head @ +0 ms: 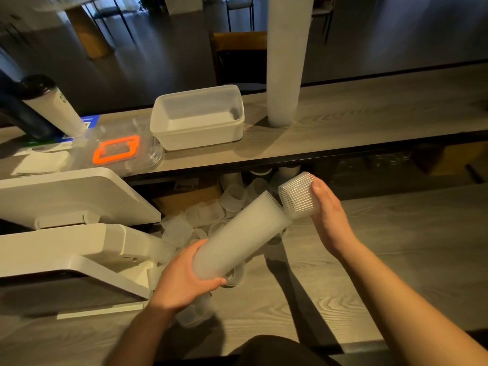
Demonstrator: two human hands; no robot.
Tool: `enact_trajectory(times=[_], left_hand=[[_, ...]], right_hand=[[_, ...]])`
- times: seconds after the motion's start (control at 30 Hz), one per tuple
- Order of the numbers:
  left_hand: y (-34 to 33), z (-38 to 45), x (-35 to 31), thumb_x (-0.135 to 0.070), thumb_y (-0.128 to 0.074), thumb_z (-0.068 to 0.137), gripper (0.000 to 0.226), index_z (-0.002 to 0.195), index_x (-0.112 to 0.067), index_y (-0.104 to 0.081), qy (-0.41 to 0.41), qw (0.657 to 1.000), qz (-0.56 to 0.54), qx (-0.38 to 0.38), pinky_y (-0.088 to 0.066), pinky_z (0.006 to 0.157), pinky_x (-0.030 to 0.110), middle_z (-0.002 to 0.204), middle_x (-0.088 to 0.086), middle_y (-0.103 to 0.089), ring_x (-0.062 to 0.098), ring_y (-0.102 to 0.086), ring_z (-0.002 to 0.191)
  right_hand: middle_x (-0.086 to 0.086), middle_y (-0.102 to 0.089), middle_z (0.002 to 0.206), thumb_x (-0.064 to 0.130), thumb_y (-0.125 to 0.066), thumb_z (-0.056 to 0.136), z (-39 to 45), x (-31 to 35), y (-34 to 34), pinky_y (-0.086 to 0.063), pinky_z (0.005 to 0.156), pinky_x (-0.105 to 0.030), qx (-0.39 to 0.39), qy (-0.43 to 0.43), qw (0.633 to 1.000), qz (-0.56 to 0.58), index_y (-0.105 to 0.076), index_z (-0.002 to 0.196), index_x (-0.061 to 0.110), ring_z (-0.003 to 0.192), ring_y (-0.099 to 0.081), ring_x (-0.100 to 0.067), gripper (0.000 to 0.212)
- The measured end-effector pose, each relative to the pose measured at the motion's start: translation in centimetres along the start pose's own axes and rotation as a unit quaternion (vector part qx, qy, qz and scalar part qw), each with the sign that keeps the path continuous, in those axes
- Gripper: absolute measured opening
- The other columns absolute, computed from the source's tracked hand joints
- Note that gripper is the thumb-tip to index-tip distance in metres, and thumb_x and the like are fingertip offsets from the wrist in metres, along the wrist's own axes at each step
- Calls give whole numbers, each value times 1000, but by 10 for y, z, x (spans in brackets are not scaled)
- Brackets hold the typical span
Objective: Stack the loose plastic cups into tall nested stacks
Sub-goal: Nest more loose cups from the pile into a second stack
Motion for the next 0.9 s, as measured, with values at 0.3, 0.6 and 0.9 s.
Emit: enact_trajectory(times=[0.3, 0.6, 0.9], left_hand=[[4, 3, -2, -63, -86, 54, 89, 127, -51, -37, -21, 1000, 13, -11, -45, 78, 19, 119, -31, -47, -7, -50, 105], [3, 6, -8, -68, -81, 53, 87, 126, -51, -37, -26, 998, 51, 7, -46, 81, 21, 117, -34, -44, -4, -51, 105], [-1, 9, 4, -64, -85, 53, 93, 131, -44, -40, 0, 999, 36, 11, -45, 75, 14, 120, -23, -50, 1, -54, 105]], right_hand=[[-2, -66, 127, 47, -47, 94, -2, 13, -1, -46, 103, -37, 17, 3, 1000, 26, -58, 134, 23, 119, -61, -19, 48], [9, -50, 132, 56, -51, 91, -15, -3, -22, -43, 81, -6, 54, -17, 992, -113, -48, 138, 35, 109, -51, 8, 52], [14, -49, 144, 82, -19, 84, -15, -39, -37, -36, 108, -32, 105, -76, 987, -91, -47, 140, 48, 132, -44, -5, 71]])
Point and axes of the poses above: each hand's wrist, its own z-axis towards the middle knuckle, its own y-axis out of the back of the hand, x = y × z, the point moved 9 cm from there along z, towards the middle knuckle
